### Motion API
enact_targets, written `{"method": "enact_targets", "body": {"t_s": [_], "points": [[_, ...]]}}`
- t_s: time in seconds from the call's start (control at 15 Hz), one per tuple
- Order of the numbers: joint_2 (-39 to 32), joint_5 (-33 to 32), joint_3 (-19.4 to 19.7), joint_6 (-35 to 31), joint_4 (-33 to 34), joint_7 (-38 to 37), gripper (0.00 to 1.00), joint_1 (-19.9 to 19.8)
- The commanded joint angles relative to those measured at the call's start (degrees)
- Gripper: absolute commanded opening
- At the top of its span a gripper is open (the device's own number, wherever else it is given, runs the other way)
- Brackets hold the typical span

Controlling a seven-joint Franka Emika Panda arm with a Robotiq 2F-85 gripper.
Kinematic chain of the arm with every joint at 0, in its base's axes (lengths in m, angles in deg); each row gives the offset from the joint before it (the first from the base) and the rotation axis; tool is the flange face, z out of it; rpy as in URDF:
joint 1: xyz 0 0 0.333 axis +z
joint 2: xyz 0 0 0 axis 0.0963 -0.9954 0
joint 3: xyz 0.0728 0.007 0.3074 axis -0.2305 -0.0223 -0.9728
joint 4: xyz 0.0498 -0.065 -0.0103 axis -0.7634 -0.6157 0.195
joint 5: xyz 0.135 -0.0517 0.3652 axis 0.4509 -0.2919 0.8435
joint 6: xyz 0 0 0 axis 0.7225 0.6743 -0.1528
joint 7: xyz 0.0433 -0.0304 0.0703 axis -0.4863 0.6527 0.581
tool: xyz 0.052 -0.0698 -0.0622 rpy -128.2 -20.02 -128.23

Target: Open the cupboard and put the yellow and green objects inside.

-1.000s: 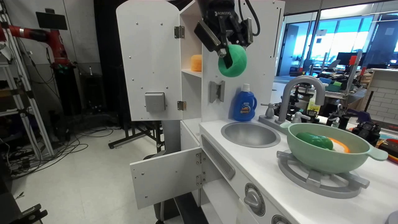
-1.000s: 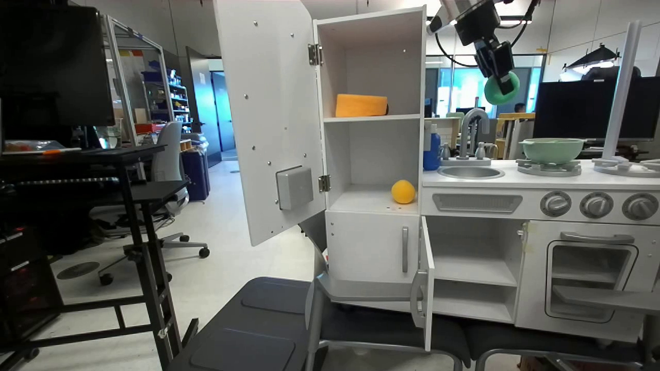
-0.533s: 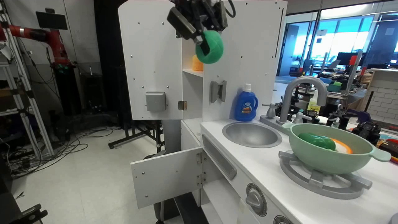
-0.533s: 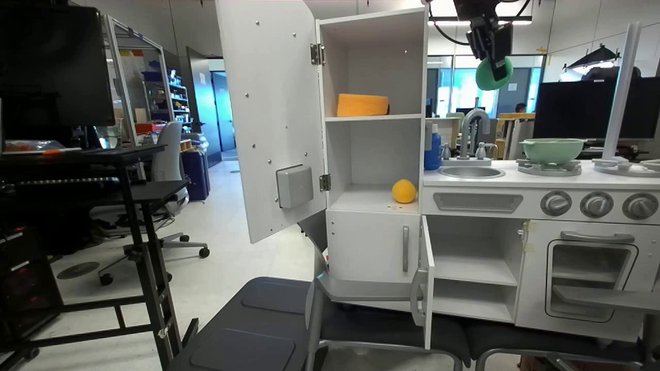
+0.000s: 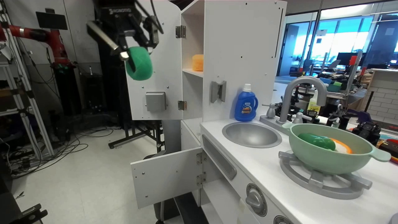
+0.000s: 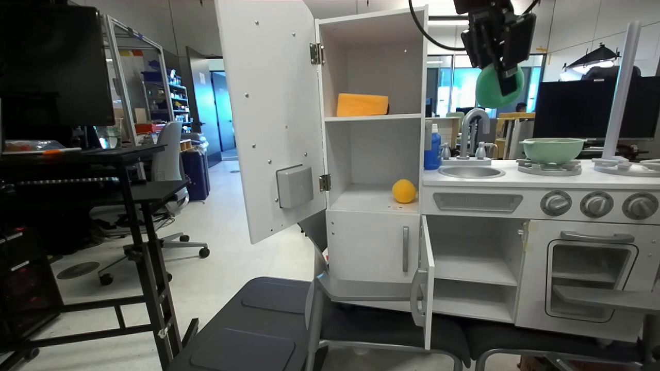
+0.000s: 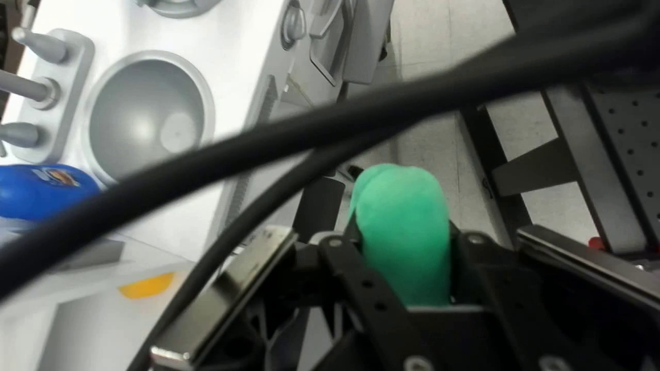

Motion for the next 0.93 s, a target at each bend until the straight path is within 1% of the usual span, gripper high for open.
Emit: {"method": "enact_targets", "body": {"t_s": [0.0,0.13,0.2,0.27,0.4,0.53,0.73,0.87], "points": [[2.7,0.9,-1.9,-5.6,-8.1,-8.7,0.07,2.0],[-0.1,0.0,-2.8,-8.8,-8.4,-16.5,0.07,3.0],[-1.7,-1.0,-2.9,-11.1,-8.2,-21.7,0.07,3.2],[-3.6,-1.9,-3.0,-12.6,-7.2,-25.7,0.07,3.5],[-8.4,-5.2,-2.2,-17.1,-5.1,-34.8,0.07,3.7],[-13.9,-10.0,-1.1,-19.5,-1.8,-42.8,0.07,4.5],[-22.6,-16.1,1.0,-19.2,6.2,-51.7,0.07,6.4],[-28.8,-18.2,2.2,-17.0,14.0,-55.2,0.07,8.3]]}}
